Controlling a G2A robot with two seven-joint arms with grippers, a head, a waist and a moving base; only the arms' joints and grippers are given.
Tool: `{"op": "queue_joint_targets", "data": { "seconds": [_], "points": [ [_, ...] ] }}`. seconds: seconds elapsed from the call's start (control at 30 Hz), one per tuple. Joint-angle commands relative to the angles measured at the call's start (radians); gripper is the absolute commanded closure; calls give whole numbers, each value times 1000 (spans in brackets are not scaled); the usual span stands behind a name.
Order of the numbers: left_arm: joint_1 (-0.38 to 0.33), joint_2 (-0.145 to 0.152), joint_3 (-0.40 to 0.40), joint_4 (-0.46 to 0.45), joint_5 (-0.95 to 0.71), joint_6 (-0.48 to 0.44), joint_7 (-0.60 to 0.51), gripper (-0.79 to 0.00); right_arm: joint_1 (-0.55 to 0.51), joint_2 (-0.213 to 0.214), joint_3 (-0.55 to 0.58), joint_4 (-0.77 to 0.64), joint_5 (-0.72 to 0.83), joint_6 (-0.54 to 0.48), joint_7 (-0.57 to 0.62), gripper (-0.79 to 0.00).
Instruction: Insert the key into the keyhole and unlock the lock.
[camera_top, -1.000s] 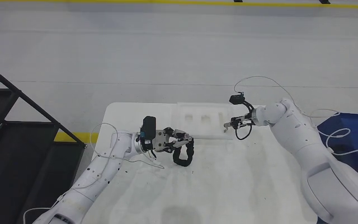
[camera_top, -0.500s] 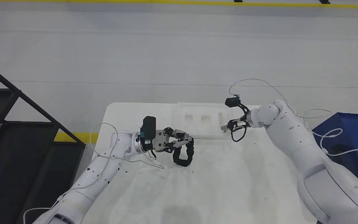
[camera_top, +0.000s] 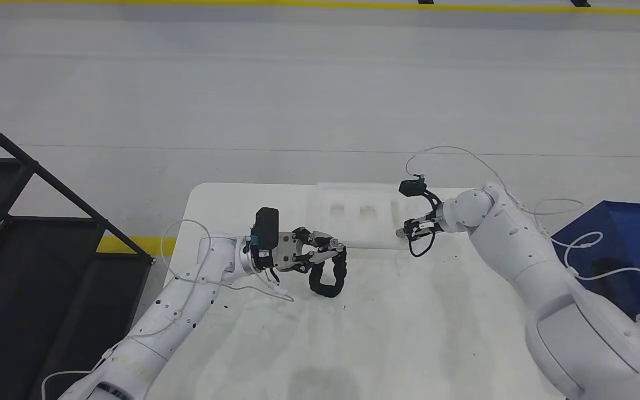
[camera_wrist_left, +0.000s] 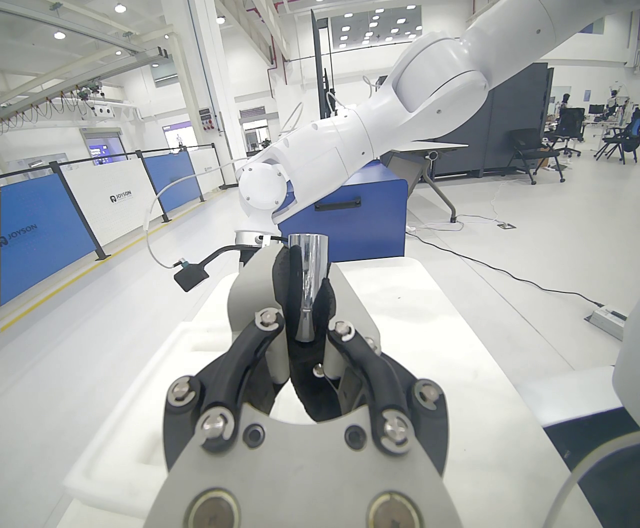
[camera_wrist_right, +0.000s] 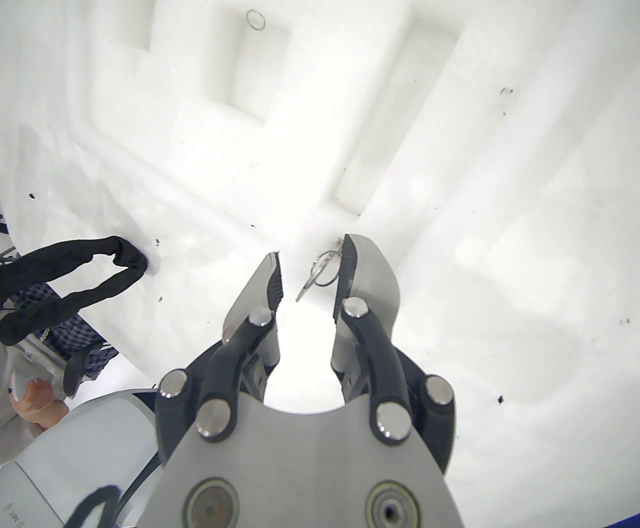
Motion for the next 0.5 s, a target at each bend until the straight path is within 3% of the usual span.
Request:
{"op": "queue_joint_targets", "data": {
  "seconds": [0.0,0.13,0.23,0.47],
  "points": [
    [0,0,0,0,0,0,0,0,0,-3,0,6,-2,2,-1,-203],
    [0,0,0,0,0,0,0,0,2,-9,0,19,-8,10,-8,-179],
    [0,0,0,0,0,0,0,0,4,-14,-4,21,-19,13,-7,-219],
    [0,0,0,0,0,0,0,0,8,-20,-15,4,-70,31,-17,-206]
  ]
}}
